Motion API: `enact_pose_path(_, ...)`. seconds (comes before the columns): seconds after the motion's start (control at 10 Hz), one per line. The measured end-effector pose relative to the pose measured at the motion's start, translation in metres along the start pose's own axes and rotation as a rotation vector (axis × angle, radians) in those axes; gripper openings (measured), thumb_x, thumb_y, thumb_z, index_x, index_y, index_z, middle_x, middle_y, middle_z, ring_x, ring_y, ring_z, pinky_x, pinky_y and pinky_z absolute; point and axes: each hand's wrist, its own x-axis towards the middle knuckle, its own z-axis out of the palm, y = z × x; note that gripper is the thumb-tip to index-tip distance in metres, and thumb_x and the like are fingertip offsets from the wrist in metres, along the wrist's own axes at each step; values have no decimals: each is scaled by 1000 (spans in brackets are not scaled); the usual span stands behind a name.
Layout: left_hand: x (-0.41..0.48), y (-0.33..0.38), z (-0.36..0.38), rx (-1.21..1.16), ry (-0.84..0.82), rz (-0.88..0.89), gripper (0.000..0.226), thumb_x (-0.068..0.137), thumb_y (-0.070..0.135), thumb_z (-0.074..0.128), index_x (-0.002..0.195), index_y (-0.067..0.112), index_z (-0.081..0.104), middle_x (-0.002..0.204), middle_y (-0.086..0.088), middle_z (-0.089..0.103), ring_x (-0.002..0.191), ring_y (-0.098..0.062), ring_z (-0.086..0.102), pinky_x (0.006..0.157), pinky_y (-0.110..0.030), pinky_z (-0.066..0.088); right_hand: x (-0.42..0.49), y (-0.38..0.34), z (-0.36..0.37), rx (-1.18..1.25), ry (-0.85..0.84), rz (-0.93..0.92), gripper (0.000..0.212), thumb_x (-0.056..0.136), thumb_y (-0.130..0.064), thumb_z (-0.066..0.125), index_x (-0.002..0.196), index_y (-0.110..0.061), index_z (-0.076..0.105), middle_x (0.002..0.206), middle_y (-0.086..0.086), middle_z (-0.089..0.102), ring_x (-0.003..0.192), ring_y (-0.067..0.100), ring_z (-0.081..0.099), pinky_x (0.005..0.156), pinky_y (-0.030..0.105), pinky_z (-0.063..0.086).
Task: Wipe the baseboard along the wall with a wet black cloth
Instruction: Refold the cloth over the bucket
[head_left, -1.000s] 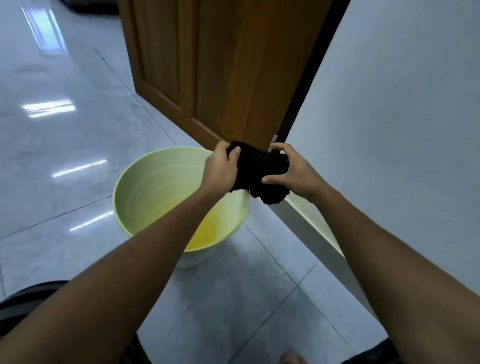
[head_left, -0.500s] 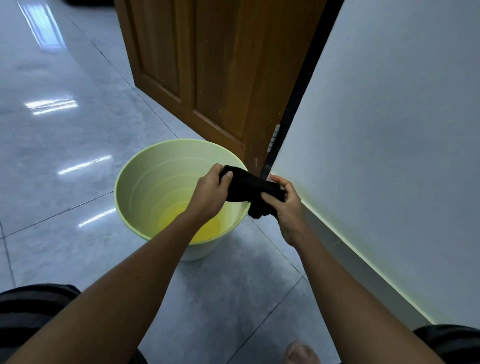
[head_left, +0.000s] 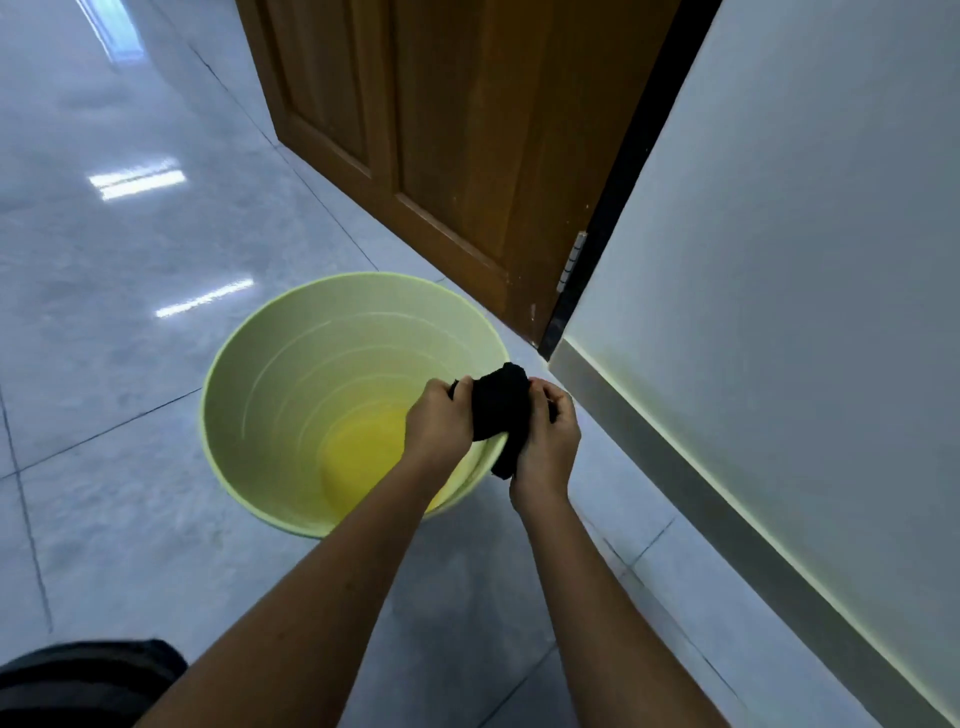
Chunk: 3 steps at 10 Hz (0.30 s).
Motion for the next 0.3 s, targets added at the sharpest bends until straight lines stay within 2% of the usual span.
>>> enact_pose_path(0.1, 4, -13, 13, -111, -111, -62, 39, 96, 47, 38, 77, 13, 45, 62, -3, 48, 54, -19, 43, 55, -33, 32, 4, 5, 5, 45, -34, 84, 13, 96, -17, 52, 93, -16, 65, 88, -6, 65, 81, 8, 61, 61, 11, 48)
enact_pose_path(0.2, -1, -10, 4, -54, -145, -130, 35, 93, 48, 45, 93, 13, 52, 81, -8, 63, 68, -22, 58, 65, -35, 45, 12, -7, -1, -171, -73, 173, 12, 93, -26, 55, 92, -27, 67, 98, -4, 67, 92, 14, 63, 73, 24, 52)
enact_pose_path(0.3, 5, 26, -32, 279, -63, -25, 37, 95, 36, 45, 121, 10, 51, 119, -12, 63, 107, -31, 58, 86, -39, 45, 25, -53, -8, -607, -183, 159, 27, 95, -30, 46, 118, -30, 62, 125, -3, 59, 113, 19, 56, 89, 29, 45)
